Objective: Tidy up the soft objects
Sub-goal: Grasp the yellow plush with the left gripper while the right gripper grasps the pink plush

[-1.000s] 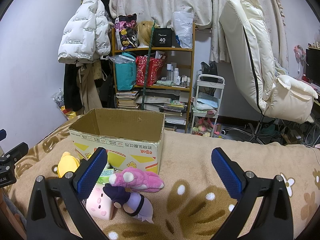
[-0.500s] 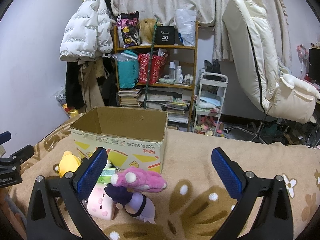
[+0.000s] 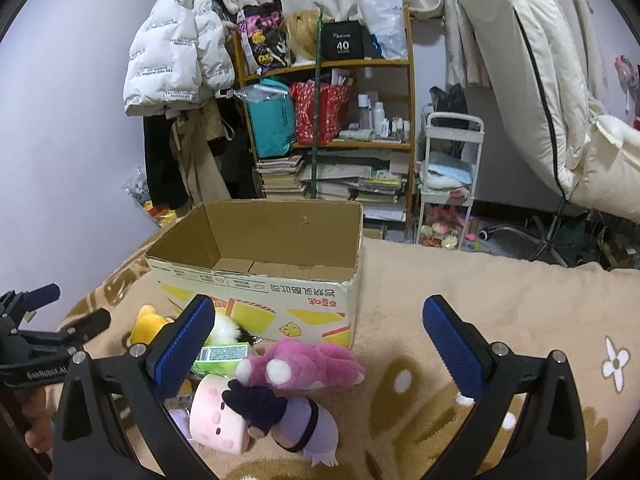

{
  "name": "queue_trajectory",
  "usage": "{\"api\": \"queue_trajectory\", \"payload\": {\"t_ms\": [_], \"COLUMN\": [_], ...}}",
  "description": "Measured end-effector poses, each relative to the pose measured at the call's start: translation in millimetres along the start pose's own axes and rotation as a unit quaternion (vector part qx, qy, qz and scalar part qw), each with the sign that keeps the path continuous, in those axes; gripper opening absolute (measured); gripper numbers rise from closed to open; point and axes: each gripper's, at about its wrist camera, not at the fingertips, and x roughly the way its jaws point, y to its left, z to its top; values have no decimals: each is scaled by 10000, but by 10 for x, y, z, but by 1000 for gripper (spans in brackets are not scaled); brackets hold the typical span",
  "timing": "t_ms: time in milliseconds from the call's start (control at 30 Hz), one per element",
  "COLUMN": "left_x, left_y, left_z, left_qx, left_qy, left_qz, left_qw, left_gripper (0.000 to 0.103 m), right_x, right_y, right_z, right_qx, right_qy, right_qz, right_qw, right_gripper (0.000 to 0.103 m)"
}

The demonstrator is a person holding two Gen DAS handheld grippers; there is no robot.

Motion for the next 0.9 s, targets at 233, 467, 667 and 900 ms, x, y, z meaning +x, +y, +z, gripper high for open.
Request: {"api": "queue_trajectory", "payload": {"t_ms": [233, 467, 667, 900], "left_x": [280, 548, 764, 1037], "left_y": [-201, -274, -203, -133], "left_z": [-2, -44, -46, -89], "left_qx": [279, 281, 88, -142], "left_qy": [345, 796, 1143, 1611], "left_qz": [45, -22, -90, -187], "left_qw": [9990, 9964, 9934, 9867], "left_gripper": [103, 103, 103, 102], "right_x": [292, 502, 658, 823], "right_y": [-44, -87, -90, -86], "right_z": [-26, -86, -155, -266], "right_qx": [212, 277, 266, 422], "right_qy": [444, 781, 1027, 1372], "right_qz": [189, 269, 361, 669], "right_qw": [9986, 9962, 9937, 9874], "right_gripper": [103, 103, 103, 103]}}
